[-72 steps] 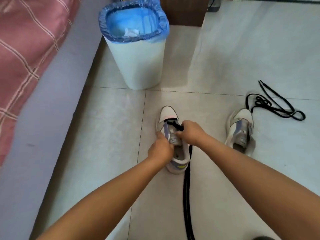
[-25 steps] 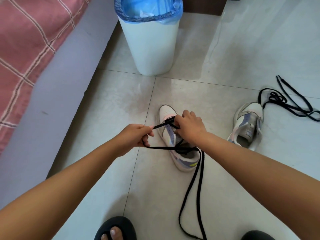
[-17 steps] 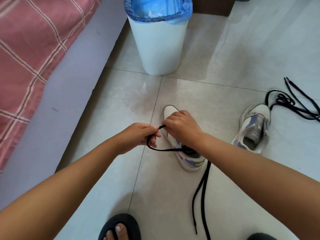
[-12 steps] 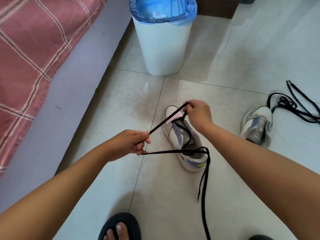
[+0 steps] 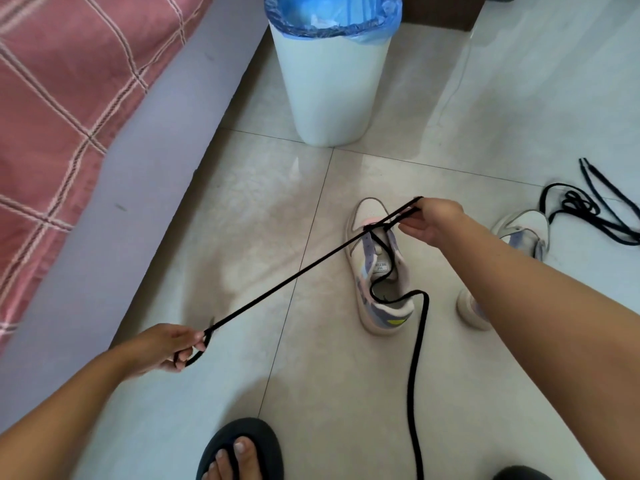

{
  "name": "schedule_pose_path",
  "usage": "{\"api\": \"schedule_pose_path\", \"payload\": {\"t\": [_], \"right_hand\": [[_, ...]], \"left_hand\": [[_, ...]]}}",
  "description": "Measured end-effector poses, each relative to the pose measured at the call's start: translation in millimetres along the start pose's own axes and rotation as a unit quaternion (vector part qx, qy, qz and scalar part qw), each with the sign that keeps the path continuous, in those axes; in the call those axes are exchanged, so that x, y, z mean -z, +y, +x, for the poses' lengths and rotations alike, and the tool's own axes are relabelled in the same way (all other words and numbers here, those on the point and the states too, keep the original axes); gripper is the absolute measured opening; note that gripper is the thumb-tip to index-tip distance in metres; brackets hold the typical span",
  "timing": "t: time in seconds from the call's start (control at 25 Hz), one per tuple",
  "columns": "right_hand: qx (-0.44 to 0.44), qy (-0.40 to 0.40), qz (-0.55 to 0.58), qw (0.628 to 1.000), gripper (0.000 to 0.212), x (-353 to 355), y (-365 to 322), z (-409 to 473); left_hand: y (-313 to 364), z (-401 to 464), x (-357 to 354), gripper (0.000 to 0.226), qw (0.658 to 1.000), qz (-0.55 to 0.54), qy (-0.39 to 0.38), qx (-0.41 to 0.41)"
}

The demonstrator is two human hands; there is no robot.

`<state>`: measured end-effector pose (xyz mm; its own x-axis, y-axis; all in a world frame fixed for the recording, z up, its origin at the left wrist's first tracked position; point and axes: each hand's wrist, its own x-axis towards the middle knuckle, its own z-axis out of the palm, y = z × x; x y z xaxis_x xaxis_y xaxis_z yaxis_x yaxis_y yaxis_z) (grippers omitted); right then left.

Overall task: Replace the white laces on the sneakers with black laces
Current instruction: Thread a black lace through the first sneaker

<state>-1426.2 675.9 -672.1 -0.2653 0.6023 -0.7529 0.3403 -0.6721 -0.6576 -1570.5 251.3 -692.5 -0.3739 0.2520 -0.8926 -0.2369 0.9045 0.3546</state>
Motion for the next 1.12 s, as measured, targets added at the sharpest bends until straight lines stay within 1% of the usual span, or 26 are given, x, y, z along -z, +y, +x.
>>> {"api": "schedule_pose_path", "payload": {"t": [0.2, 0.32, 0.4, 0.44, 0.48, 0.52, 0.56, 0.6, 0.64, 0.68, 0.72, 0.76, 0.8, 0.84, 0.88, 0.92, 0.96, 1.04, 1.12], "right_hand": [[-0.034, 0.013, 0.056, 0.998, 0.026, 16.1, -7.0, 12.1], [-0.032, 0.014, 0.081, 0.996, 0.026, 25.3, -8.4, 16.8], [-0.011, 0.023, 0.08, 0.996, 0.022, 25.7, -9.5, 15.7], [0.011, 0.018, 0.058, 0.998, 0.02, 23.0, -8.5, 13.3], [0.037, -0.006, 0.019, 0.999, 0.015, 17.1, -6.5, 9.2], [0.062, -0.052, -0.024, 0.996, 0.009, 9.5, -4.4, 2.8], [0.083, -0.115, -0.06, 0.988, 0.005, 1.1, -3.1, -5.4], [0.099, -0.176, -0.091, 0.975, 0.013, -6.2, -3.2, -13.2], [0.117, -0.218, -0.12, 0.961, 0.021, -11.8, -5.2, -17.6], [0.146, -0.222, -0.153, 0.952, 0.026, -15.4, -8.3, -19.9], [0.187, -0.181, -0.201, 0.944, 0.026, -16.1, -10.8, -19.4], [0.228, -0.111, -0.266, 0.93, 0.024, -13.1, -11.5, -16.3], [0.252, -0.032, -0.347, 0.903, 0.023, -7.5, -8.9, -12.0], [0.248, 0.02, -0.425, 0.87, 0.025, -2.3, -2.6, -11.7], [0.223, 0.033, -0.484, 0.846, 0.031, 1.8, 7.9, -11.6], [0.196, 0.014, -0.516, 0.834, 0.037, 5.4, 19.9, -12.3], [0.184, -0.016, -0.525, 0.831, 0.04, 8.4, 31.3, -14.8], [0.208, -0.052, -0.523, 0.825, 0.039, 15.4, 49.1, -23.9], [0.235, -0.071, -0.535, 0.808, 0.034, 23.6, 61.9, -32.9]], "left_hand": [[-21.1, -1.3, 16.8, 0.028, 0.996, 0.045, 0.077, 0.02], [-32.3, -5.0, 11.9, 0.025, 0.988, 0.095, 0.095, 0.074], [-32.6, -9.1, 7.6, 0.025, 0.98, 0.125, 0.096, 0.118], [-27.4, -9.6, 6.7, 0.025, 0.979, 0.136, 0.093, 0.12], [-16.4, -9.7, 5.1, 0.024, 0.982, 0.138, 0.079, 0.102], [-0.5, -9.6, 1.7, 0.023, 0.989, 0.124, 0.057, 0.062], [19.3, -10.8, -3.3, 0.02, 0.996, 0.079, 0.029, 0.011], [42.0, -13.6, -9.7, 0.019, 0.999, 0.016, 0.001, -0.038], [65.8, -17.7, -17.2, 0.02, 0.995, -0.048, -0.021, -0.084], [88.4, -19.8, -24.6, 0.021, 0.987, -0.1, -0.032, -0.122], [109.7, -20.1, -32.7, 0.021, 0.978, -0.133, -0.036, -0.153], [127.5, -16.9, -41.2, 0.02, 0.972, -0.15, -0.039, -0.177], [143.9, -12.5, -50.9, 0.019, 0.967, -0.157, -0.044, -0.197], [158.2, -6.2, -61.1, 0.018, 0.963, -0.159, -0.044, -0.212], [171.7, -0.1, -72.0, 0.017, 0.961, -0.163, -0.037, -0.221], [183.9, 6.5, -83.3, 0.016, 0.958, -0.172, -0.024, -0.227], [194.7, 11.5, -94.3, 0.015, 0.953, -0.194, -0.01, -0.231], [208.9, 18.4, -114.7, 0.015, 0.94, -0.262, 0.007, -0.221], [210.7, 23.4, -135.7, 0.007, 0.934, -0.3, 0.01, -0.194]]}}
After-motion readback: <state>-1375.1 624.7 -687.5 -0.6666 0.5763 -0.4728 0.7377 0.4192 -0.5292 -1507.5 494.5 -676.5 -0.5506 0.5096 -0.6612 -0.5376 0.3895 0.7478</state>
